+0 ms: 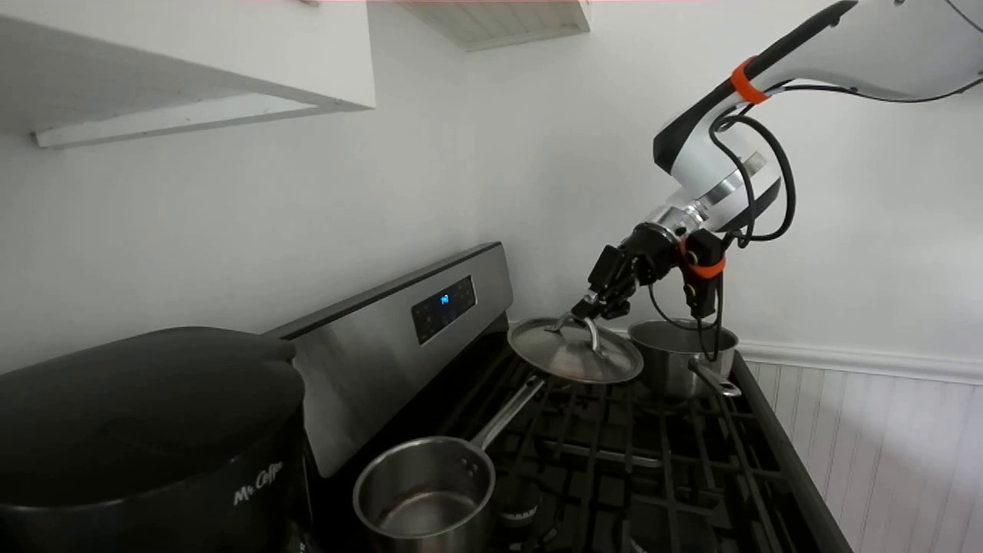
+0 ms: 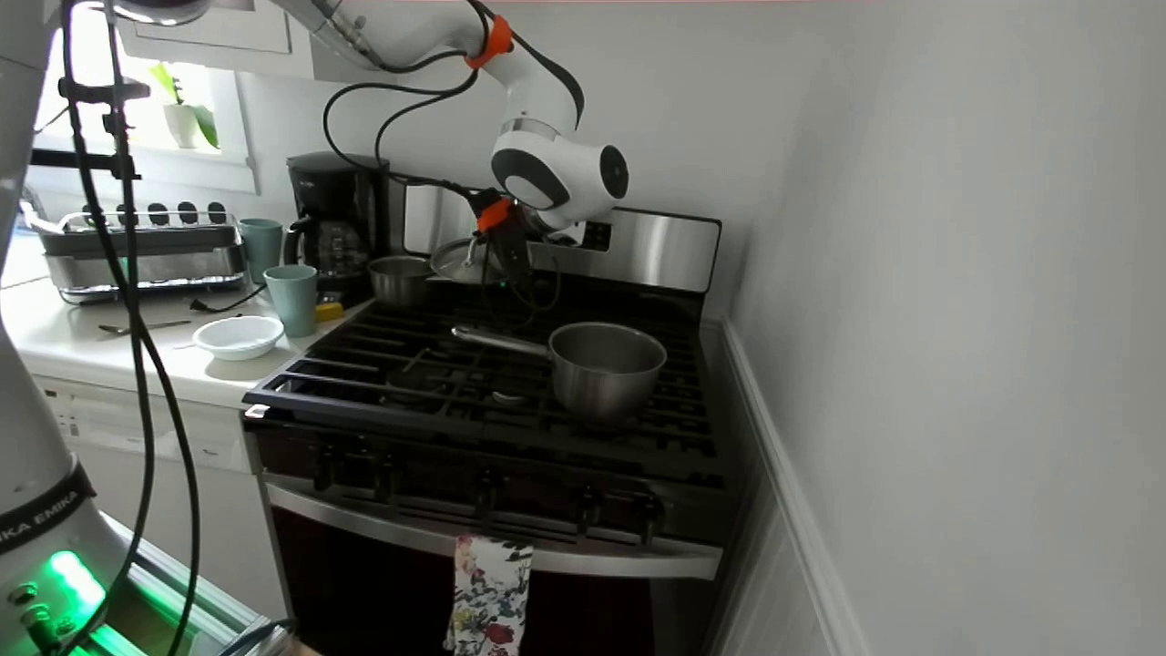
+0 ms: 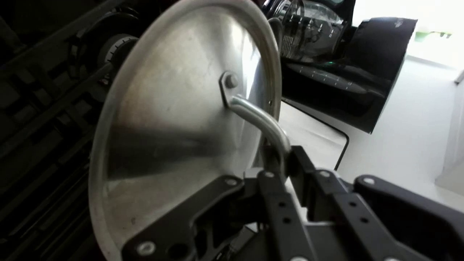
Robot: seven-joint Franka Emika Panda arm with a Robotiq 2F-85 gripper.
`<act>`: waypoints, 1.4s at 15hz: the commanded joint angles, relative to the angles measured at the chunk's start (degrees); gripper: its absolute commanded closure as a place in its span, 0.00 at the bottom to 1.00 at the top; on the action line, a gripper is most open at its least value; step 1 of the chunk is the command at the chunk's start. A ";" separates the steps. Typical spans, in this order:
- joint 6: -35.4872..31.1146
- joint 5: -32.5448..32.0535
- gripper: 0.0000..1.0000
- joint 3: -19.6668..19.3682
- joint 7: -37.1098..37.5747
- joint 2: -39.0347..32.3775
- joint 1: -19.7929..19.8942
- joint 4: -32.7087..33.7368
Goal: Move the open pot to the back right plate of the stove then place the lid on it
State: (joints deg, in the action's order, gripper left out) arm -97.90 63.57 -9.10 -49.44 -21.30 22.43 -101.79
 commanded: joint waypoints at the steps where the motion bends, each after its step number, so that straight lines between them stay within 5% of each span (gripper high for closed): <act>1: 0.11 0.95 0.85 -1.86 -0.07 0.68 -0.77 -1.01; 4: -0.15 1.46 0.85 -2.53 -0.13 2.32 -0.58 -3.02; 5: -0.17 1.48 0.96 -2.51 -0.13 2.44 -0.64 -3.12; 21: 1.42 11.89 0.96 -10.16 2.98 2.44 6.89 -7.66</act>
State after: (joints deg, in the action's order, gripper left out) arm -97.31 71.56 -18.35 -47.34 -19.60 28.26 -106.53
